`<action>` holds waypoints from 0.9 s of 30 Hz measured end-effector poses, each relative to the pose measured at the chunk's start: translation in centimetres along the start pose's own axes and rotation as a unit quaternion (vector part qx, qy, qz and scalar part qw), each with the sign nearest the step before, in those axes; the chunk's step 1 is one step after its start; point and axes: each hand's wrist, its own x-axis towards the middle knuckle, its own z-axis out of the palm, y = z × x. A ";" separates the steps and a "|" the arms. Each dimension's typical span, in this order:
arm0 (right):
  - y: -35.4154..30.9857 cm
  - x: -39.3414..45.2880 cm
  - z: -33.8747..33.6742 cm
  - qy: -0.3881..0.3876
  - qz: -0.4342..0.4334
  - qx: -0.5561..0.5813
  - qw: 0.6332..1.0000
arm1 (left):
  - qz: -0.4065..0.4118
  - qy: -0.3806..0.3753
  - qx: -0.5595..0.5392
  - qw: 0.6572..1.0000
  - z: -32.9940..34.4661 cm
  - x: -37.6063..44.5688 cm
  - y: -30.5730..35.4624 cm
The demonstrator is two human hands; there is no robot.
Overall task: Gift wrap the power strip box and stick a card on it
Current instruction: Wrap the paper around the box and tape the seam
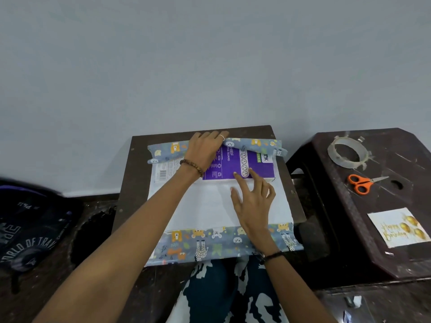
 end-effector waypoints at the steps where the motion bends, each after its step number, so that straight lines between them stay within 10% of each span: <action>1: 0.0 -0.1 -0.1 0.007 -0.002 -0.010 1.000 | 0.006 0.020 0.000 1.000 -0.5 -0.2 0.0; 5: -0.2 -0.4 -0.8 0.035 -0.020 -0.041 0.998 | 0.046 0.139 0.030 0.989 -2.4 -1.0 -0.3; 11: -0.7 0.0 -1.1 0.012 -0.073 -0.047 0.996 | 0.015 0.123 -0.032 0.992 -3.9 -2.2 1.4; 27: -1.7 2.1 -1.6 -0.019 -0.056 -0.088 0.994 | -0.042 -0.067 -0.068 0.995 0.8 -4.4 1.6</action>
